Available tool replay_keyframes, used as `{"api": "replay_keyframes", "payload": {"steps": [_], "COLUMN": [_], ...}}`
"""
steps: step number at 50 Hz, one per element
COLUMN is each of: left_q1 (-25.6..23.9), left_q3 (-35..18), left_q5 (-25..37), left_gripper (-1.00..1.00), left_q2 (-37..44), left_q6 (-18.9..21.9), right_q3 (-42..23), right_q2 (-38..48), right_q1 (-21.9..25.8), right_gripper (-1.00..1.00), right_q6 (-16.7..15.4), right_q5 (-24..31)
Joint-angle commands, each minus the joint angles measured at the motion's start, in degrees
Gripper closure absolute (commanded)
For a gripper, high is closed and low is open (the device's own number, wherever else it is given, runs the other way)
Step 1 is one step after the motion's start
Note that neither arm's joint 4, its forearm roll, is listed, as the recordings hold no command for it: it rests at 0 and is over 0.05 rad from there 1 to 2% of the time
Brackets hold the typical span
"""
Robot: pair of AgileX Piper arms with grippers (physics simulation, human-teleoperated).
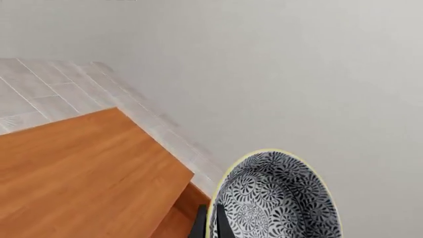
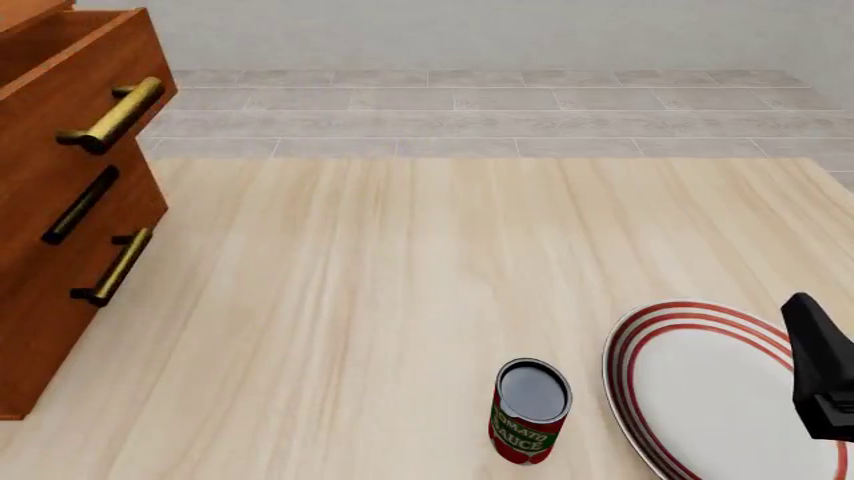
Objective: Put the bowl on top of the cabinet.
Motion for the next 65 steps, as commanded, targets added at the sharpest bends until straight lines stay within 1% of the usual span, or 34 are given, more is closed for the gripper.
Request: {"api": "replay_keyframes", "payload": {"steps": [1, 2, 3, 5, 6, 7, 12, 16, 19, 20, 22, 24, 29, 42, 47, 53, 57, 59, 61, 62, 64, 65], "left_q1": [3.0, 3.6, 4.3, 5.9, 5.4, 6.6, 7.5, 6.9, 7.4, 8.7, 8.1, 8.3, 8.3, 10.8, 11.7, 11.9, 11.9, 10.7, 11.0, 11.0, 11.2, 11.5], "left_q3": [-2.2, -2.1, -2.2, -2.0, -1.8, -1.7, -1.2, -1.1, -1.2, -0.5, 1.0, 1.6, 3.5, 4.1, 3.1, 0.5, 0.4, 0.9, 1.2, 1.4, 1.4, 1.7], "left_q5": [-0.5, -0.6, -1.1, -1.6, -1.5, -2.0, -2.2, -1.7, -0.9, -1.2, -1.6, -1.6, -0.5, -0.8, -0.9, 0.4, 0.7, 1.5, 0.9, 1.1, 0.8, 0.6], "left_gripper": [1.0, 1.0, 1.0, 1.0, 1.0, 1.0, 1.0, 1.0, 1.0, 1.0, 1.0, 1.0, 1.0, 1.0, 1.0, 1.0, 1.0, 1.0, 1.0, 1.0, 1.0, 1.0], "left_q2": [3.8, 4.2, 3.9, 4.4, 4.4, 4.3, 4.0, 3.2, 3.8, 3.8, 2.0, 1.7, -2.2, -2.0, -0.8, -0.1, -0.1, 0.4, 0.2, 0.8, 0.7, 1.1], "left_q6": [3.4, 3.2, 4.8, 4.9, 5.1, 5.6, 5.9, 7.0, 6.6, 5.6, 6.7, 6.5, 7.1, 6.2, 6.0, 5.5, 4.5, 3.9, 4.1, 3.2, 3.6, 2.8], "right_q3": [0.0, 0.0, 0.0, 0.0, 0.0, 0.0, 0.0, 0.0, 0.0, 0.0, 0.0, 0.0, 0.0, 0.0, 0.0, 0.0, 0.0, 0.0, 0.0, 0.0, 0.0, 0.0], "right_q2": [0.0, 0.0, 0.0, 0.0, 0.0, 0.0, 0.0, 0.0, 0.0, 0.0, 0.0, 0.0, 0.0, 0.0, 0.0, 0.0, 0.0, 0.0, 0.0, 0.0, 0.0, 0.0], "right_q1": [0.0, 0.0, 0.0, 0.0, 0.0, 0.0, 0.0, 0.0, 0.0, 0.0, 0.0, 0.0, 0.0, 0.0, 0.0, 0.0, 0.0, 0.0, 0.0, 0.0, 0.0, 0.0], "right_gripper": [-1.0, -1.0, -1.0, -1.0, -1.0, -1.0, -1.0, -1.0, -1.0, -1.0, -1.0, -1.0, -1.0, -1.0, -1.0, -1.0, -1.0, -1.0, -1.0, -1.0, -1.0, -1.0], "right_q6": [0.0, 0.0, 0.0, 0.0, 0.0, 0.0, 0.0, 0.0, 0.0, 0.0, 0.0, 0.0, 0.0, 0.0, 0.0, 0.0, 0.0, 0.0, 0.0, 0.0, 0.0, 0.0], "right_q5": [0.0, 0.0, 0.0, 0.0, 0.0, 0.0, 0.0, 0.0, 0.0, 0.0, 0.0, 0.0, 0.0, 0.0, 0.0, 0.0, 0.0, 0.0, 0.0, 0.0, 0.0, 0.0]}}
